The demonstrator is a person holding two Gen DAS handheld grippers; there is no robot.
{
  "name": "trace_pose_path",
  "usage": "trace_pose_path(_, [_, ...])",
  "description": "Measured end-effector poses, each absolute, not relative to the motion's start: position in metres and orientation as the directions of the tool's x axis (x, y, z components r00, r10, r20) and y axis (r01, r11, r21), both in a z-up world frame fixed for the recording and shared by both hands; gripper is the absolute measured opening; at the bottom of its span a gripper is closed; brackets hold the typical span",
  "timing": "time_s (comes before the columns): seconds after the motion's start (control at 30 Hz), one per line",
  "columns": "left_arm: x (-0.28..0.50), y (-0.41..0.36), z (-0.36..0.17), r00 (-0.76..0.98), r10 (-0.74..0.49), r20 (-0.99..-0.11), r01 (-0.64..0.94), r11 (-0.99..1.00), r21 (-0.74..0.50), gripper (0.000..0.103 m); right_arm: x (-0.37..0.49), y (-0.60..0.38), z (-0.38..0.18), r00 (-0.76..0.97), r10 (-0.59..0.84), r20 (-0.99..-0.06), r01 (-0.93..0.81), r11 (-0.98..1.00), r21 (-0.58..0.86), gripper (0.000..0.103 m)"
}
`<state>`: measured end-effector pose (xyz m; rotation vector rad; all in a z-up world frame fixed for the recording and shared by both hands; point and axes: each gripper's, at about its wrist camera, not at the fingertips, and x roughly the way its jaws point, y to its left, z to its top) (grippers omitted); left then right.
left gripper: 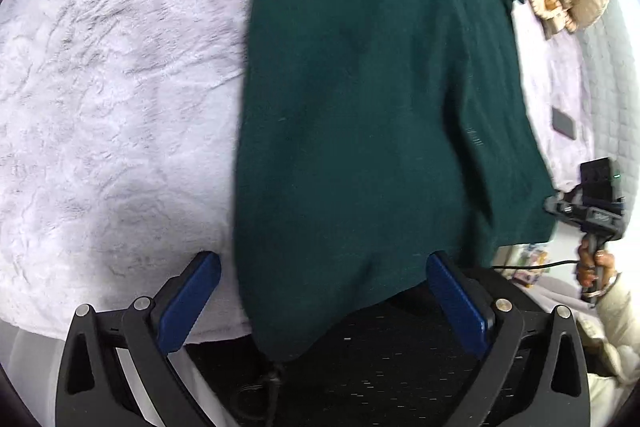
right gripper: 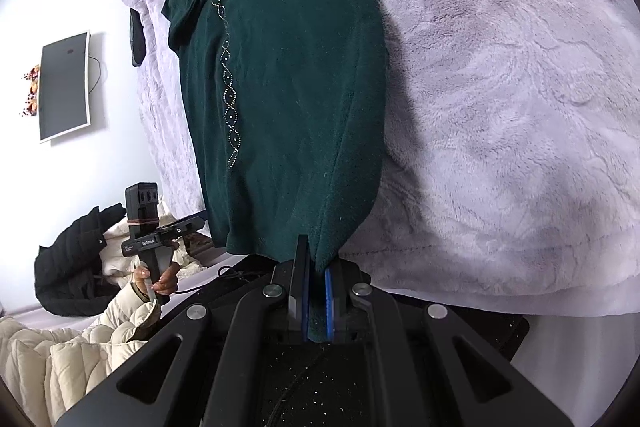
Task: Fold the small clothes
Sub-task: 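Grasp the hem with the right gripper while the left gripper grasps the hem, then lift the hem with both grippers and fold it toward the collar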
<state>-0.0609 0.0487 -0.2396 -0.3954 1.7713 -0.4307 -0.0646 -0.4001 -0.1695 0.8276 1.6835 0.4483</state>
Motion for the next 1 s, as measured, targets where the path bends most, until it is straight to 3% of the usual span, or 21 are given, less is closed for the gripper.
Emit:
trace_pose_path(0.17, [-0.062, 0.029, -0.233, -0.242, -0.493, -0.836, 0.035, 0.856, -0.515, 0.103, -0.063, -0.397, -0.169, -0.103, 0.722, -0.684, 0.282, 0.681, 0.676, 0.006])
trace_pose_path(0.4, [-0.064, 0.040, -0.248, -0.277, -0.486, -0.829, -0.006, 0.863, -0.504, 0.102, -0.060, -0.398, -0.169, -0.107, 0.723, -0.682, 0.276, 0.681, 0.679, 0.006])
trace_pose_path(0.5, [-0.060, 0.024, -0.241, -0.265, -0.462, -0.846, 0.057, 0.868, -0.492, 0.075, -0.059, -0.398, -0.170, -0.107, 0.725, -0.680, 0.277, 0.679, 0.680, 0.006])
trace_pose_path(0.57, [-0.056, 0.008, -0.242, -0.255, -0.464, -0.848, 0.082, 0.864, -0.498, 0.034, -0.058, -0.398, -0.168, -0.097, 0.734, -0.672, 0.270, 0.669, 0.692, 0.006])
trace_pose_path(0.63, [-0.051, 0.006, -0.238, -0.248, -0.489, -0.837, 0.080, 0.850, -0.520, 0.013, -0.056, -0.396, -0.163, -0.078, 0.750, -0.657, 0.256, 0.652, 0.714, 0.006])
trace_pose_path(1.0, [0.008, 0.018, -0.173, -0.029, -0.658, -0.753, 0.037, 0.752, -0.658, 0.013, -0.009, -0.385, -0.114, 0.092, 0.817, -0.570, 0.152, 0.554, 0.819, 0.006])
